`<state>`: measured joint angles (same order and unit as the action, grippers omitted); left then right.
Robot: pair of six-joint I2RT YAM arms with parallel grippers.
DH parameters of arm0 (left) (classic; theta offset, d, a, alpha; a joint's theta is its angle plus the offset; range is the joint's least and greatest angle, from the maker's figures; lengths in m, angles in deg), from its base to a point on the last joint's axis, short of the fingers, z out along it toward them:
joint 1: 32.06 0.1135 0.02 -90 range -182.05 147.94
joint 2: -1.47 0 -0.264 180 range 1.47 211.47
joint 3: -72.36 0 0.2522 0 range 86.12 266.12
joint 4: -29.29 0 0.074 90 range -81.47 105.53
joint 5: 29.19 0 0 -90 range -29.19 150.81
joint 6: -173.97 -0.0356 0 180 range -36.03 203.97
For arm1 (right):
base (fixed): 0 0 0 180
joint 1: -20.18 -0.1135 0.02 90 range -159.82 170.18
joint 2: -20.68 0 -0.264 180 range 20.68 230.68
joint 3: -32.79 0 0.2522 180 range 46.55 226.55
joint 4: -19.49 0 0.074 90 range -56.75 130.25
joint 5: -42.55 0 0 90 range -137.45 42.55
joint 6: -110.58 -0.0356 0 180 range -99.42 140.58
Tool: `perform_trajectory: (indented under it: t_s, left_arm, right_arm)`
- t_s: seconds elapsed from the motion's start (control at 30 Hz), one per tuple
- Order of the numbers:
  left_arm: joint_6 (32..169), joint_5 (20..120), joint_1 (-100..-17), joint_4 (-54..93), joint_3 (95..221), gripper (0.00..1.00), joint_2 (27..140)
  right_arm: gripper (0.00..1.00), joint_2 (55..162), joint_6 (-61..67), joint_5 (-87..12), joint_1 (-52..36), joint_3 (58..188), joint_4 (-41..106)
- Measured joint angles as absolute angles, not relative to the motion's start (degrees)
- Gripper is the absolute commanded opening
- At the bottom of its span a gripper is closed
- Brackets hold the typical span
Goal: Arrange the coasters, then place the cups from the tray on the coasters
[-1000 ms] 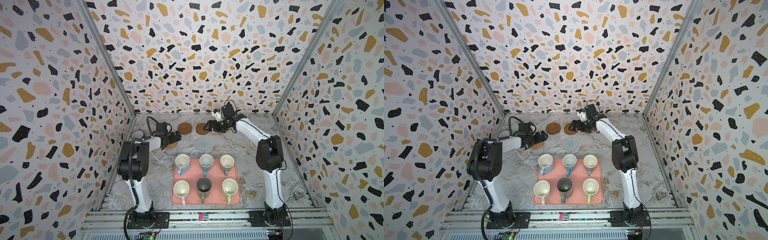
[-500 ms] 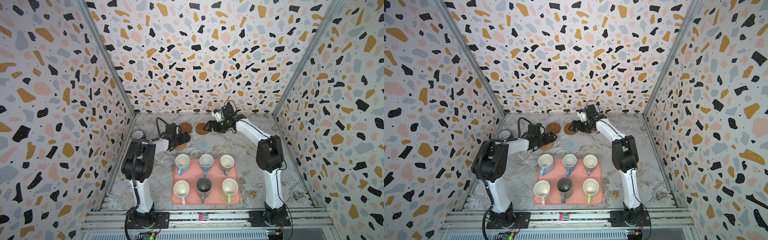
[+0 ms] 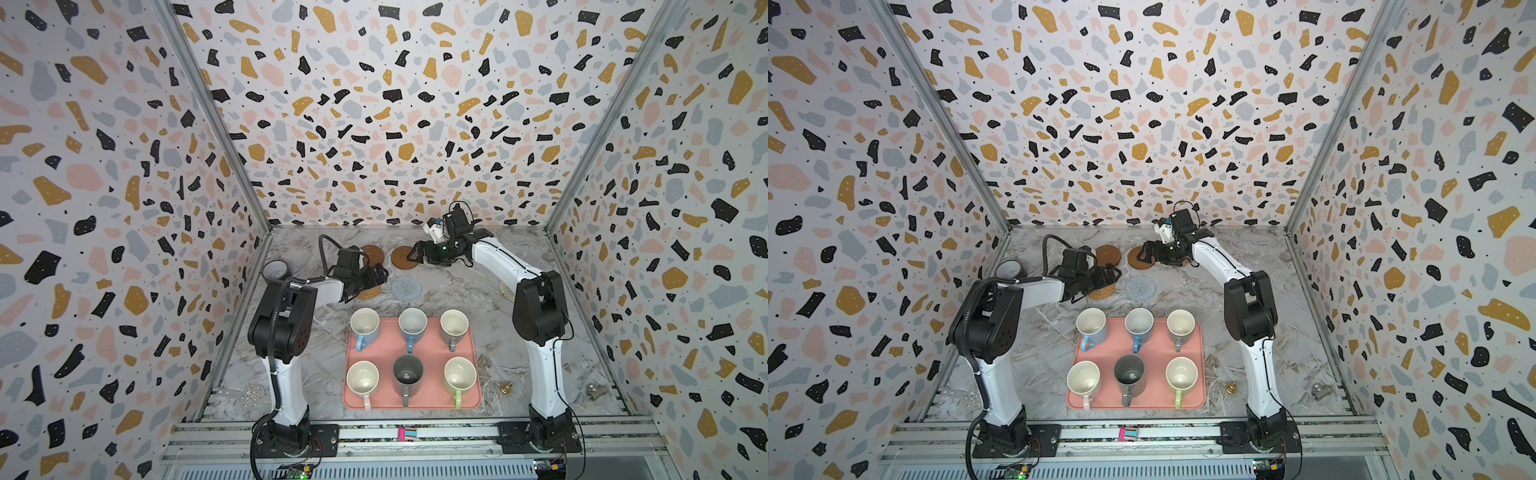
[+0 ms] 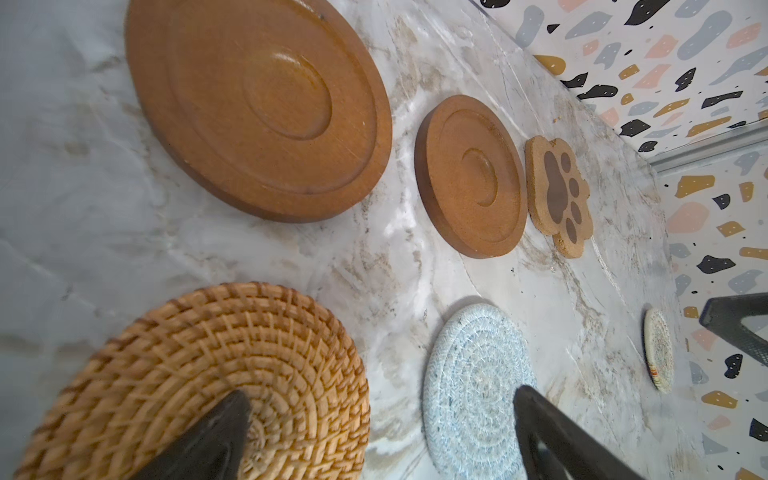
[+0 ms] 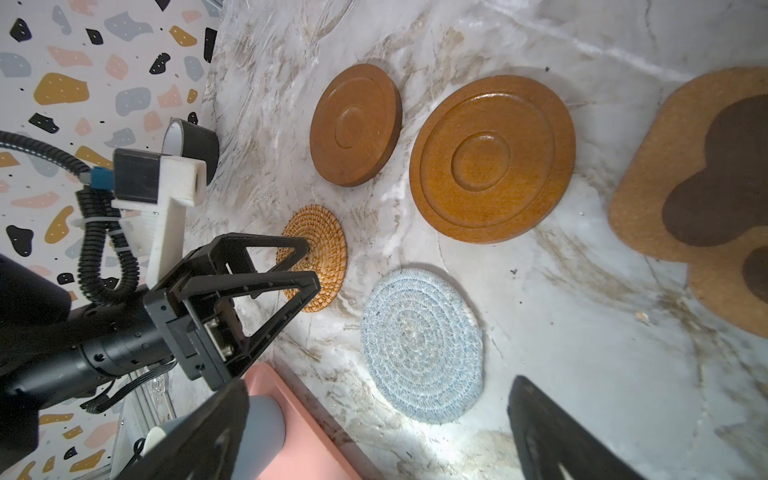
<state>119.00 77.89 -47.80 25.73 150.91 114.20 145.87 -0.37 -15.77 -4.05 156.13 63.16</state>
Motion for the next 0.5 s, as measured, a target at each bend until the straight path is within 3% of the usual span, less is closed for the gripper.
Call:
perform_trajectory:
  t_s: [0.5]
  left_arm:
    - [119.59,78.33,-48.63,25.71,151.26,1.00,114.42]
  right_arm:
    - [0.99,145.87,-0.65,-15.77,-4.05,155.98,63.05]
